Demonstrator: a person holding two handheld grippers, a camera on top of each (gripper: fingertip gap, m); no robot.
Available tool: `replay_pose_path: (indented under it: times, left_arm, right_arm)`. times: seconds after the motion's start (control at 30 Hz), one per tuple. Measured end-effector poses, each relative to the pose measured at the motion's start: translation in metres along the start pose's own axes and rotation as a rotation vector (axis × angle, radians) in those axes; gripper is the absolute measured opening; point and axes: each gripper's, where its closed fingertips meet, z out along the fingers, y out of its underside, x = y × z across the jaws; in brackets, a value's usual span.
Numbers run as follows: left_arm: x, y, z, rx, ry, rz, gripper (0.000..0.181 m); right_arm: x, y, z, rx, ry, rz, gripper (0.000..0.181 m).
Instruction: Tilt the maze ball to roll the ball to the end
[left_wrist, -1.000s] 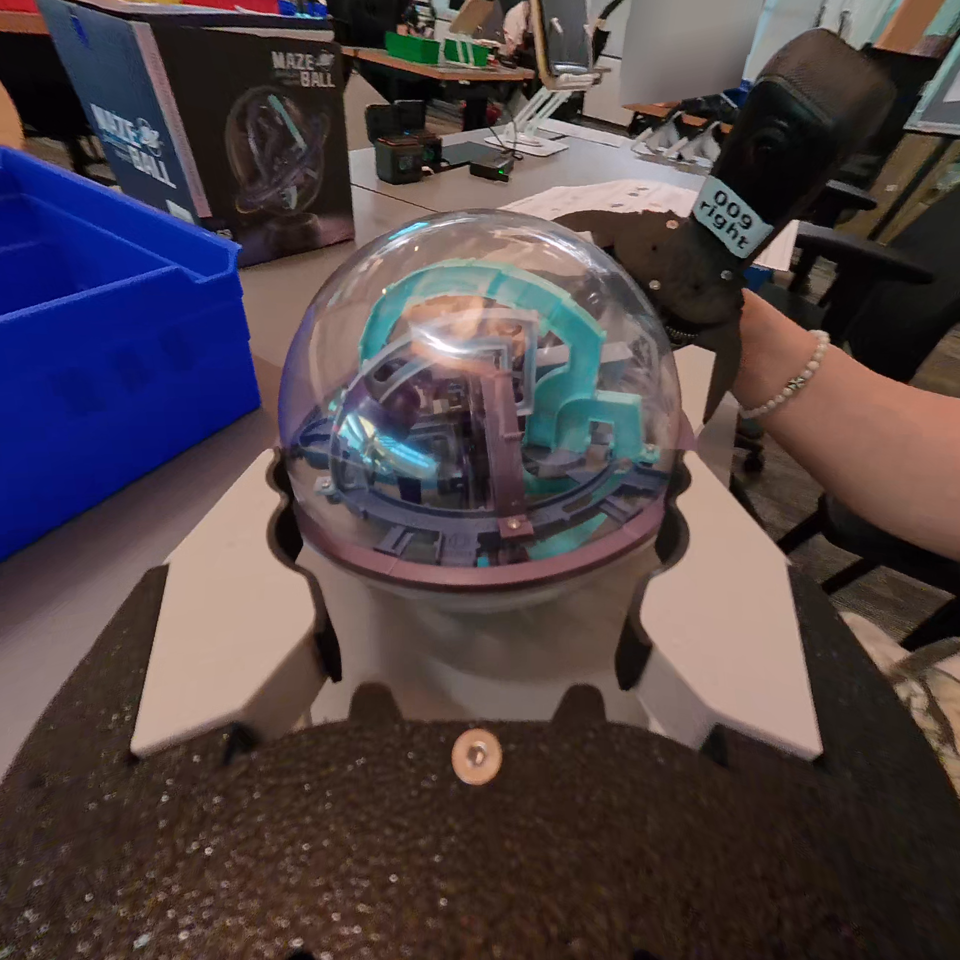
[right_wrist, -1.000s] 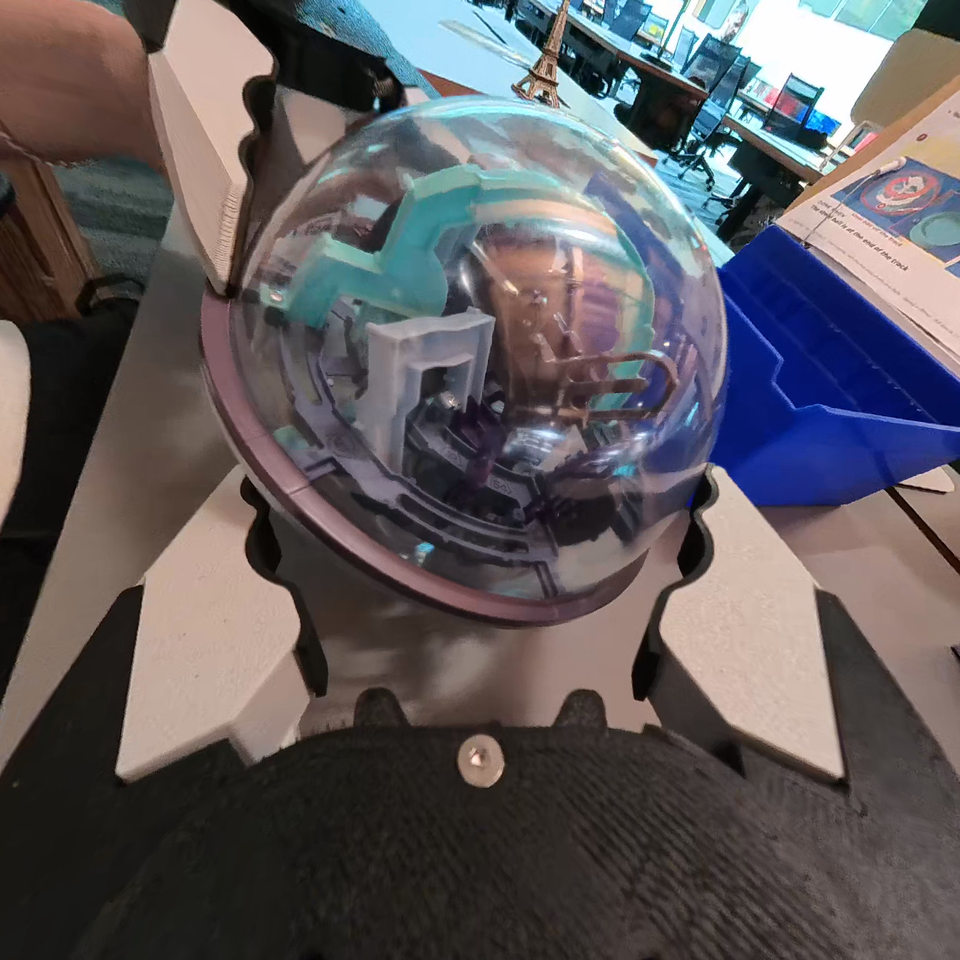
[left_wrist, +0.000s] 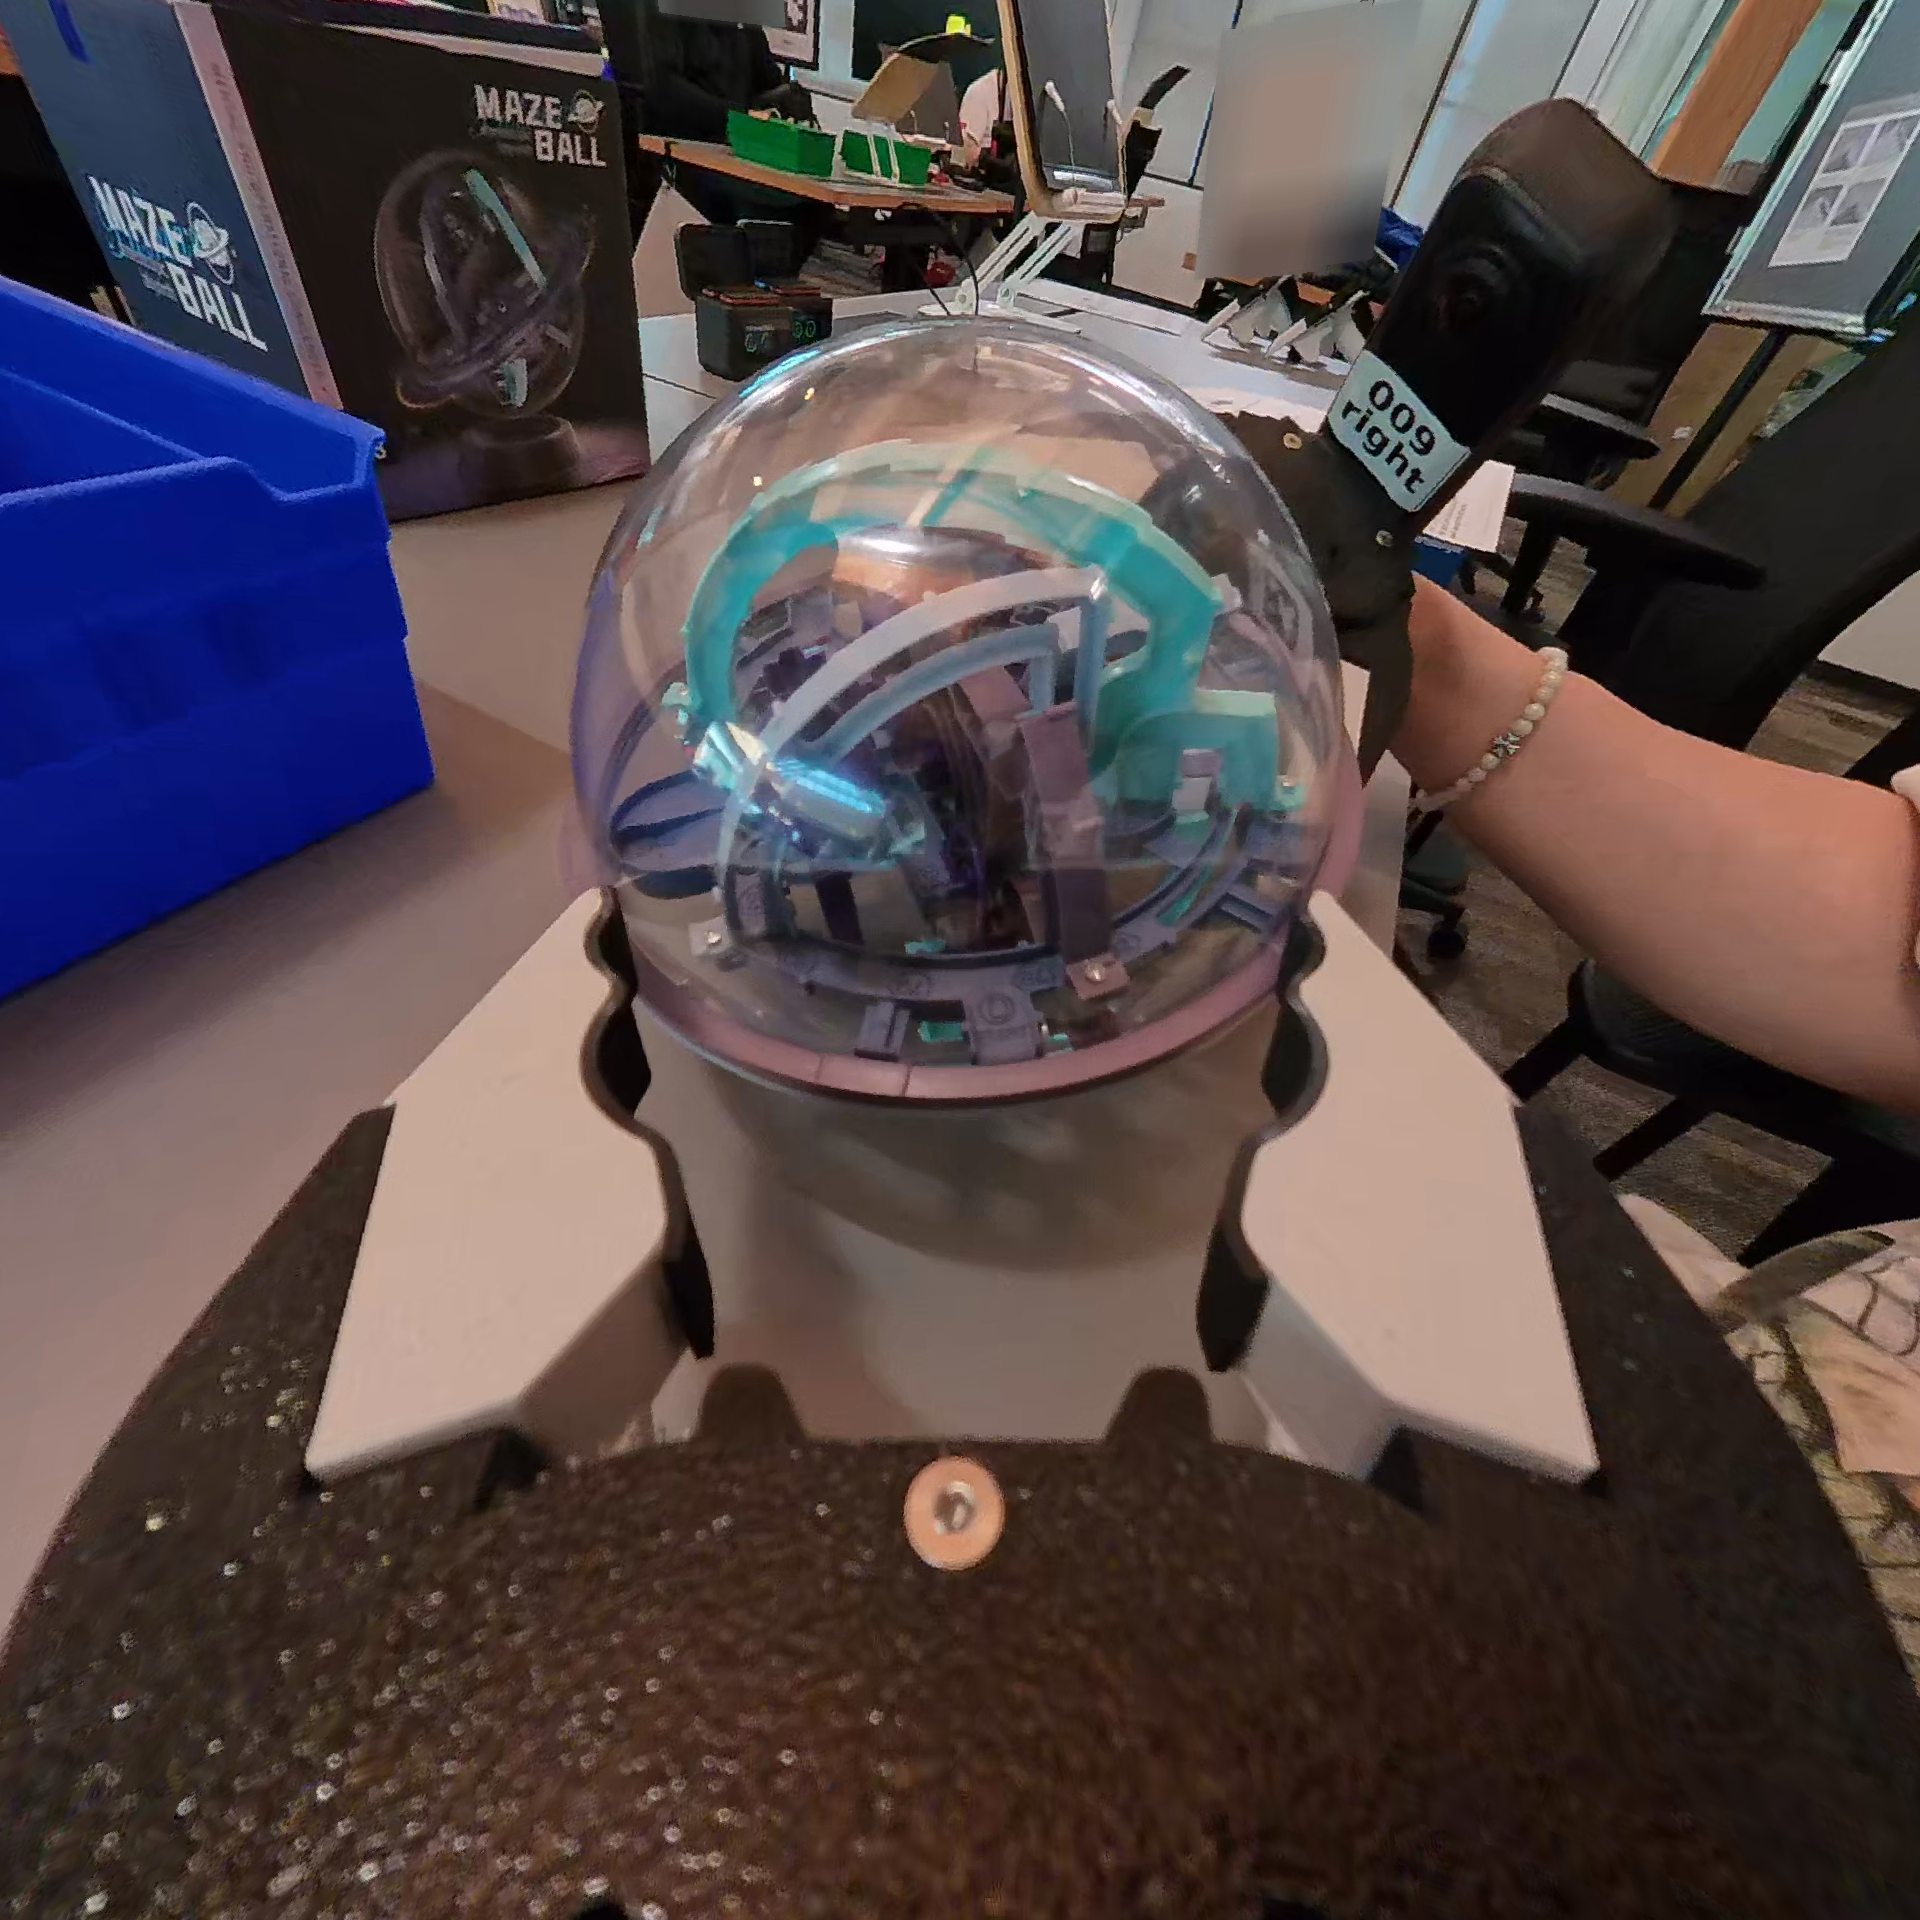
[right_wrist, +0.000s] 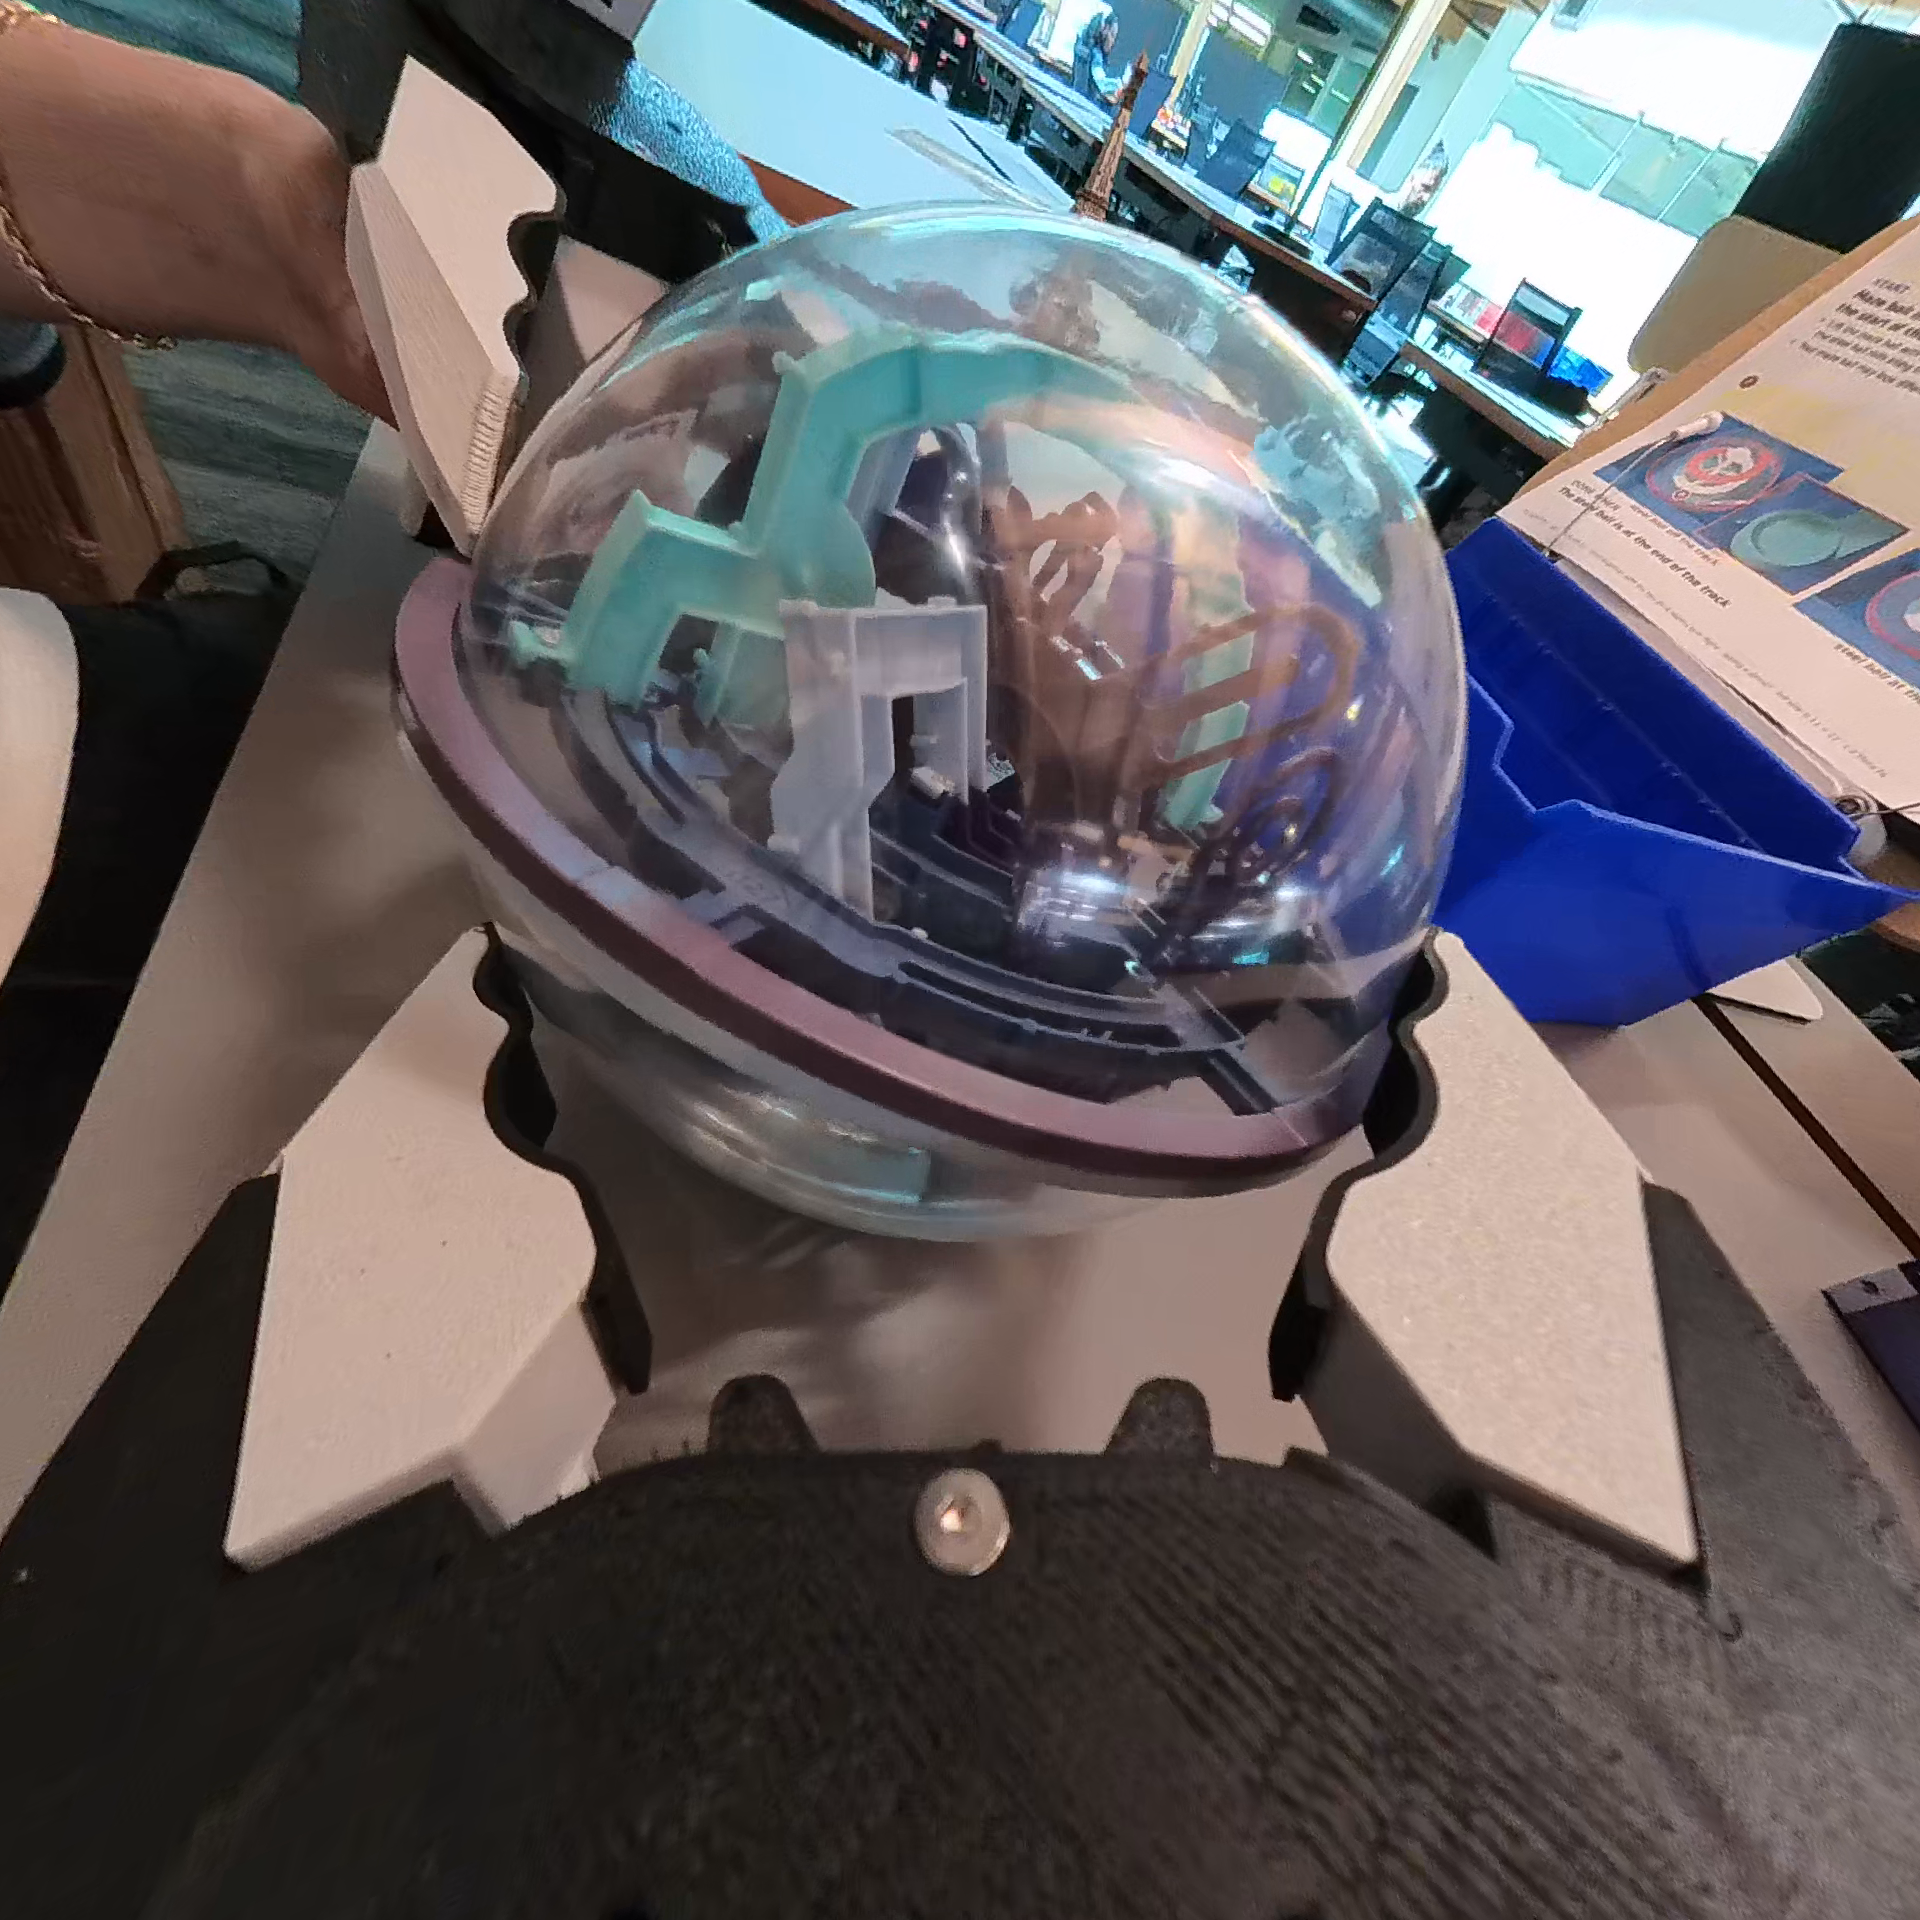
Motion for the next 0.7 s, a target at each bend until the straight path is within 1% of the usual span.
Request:
replay_pose_path:
  times: [0.17, 0.47, 0.7]
  left_arm:
    - [0.008, 0.005, 0.0, -0.011, 0.031, 0.011, 0.119]
    - [0.016, 0.006, 0.001, -0.015, 0.02, 0.1, 0.12]
    - [0.022, 0.005, 0.001, -0.007, 0.025, 0.127, 0.121]
  right_arm:
    - [-0.007, -0.004, -0.006, 0.006, 0.011, -0.041, 0.157]
    - [-0.012, -0.002, -0.012, -0.007, 0.076, -0.107, 0.157]
    - [-0.016, -0.002, -0.016, -0.021, 0.124, -0.145, 0.157]
